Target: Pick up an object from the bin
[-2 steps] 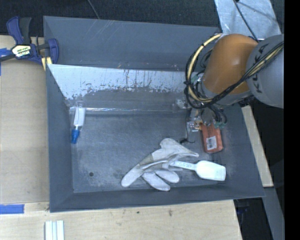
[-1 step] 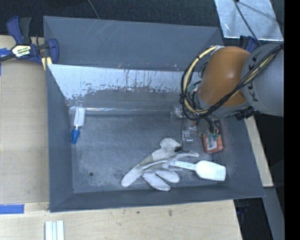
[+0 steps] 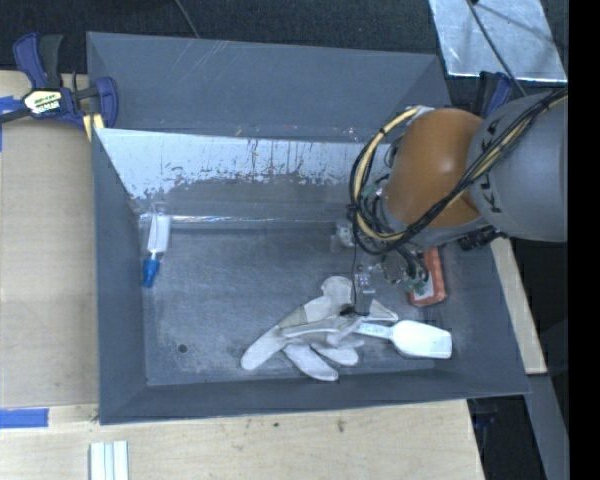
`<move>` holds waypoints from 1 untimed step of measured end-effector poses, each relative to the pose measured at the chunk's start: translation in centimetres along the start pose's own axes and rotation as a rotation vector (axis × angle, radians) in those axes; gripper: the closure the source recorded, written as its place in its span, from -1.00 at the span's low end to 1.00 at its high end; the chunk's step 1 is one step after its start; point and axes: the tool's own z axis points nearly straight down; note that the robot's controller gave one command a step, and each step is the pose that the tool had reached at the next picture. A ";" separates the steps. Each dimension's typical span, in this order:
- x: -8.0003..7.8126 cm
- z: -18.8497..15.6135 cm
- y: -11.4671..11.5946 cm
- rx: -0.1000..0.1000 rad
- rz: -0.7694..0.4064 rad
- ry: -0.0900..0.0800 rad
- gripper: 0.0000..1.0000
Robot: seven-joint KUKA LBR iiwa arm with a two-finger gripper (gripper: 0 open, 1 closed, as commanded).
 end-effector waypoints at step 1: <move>3.5 1.4 0.0 0.000 -0.069 -0.004 1.00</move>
Offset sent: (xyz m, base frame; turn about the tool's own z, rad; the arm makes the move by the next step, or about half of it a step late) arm 0.0000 0.0000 0.0000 0.0000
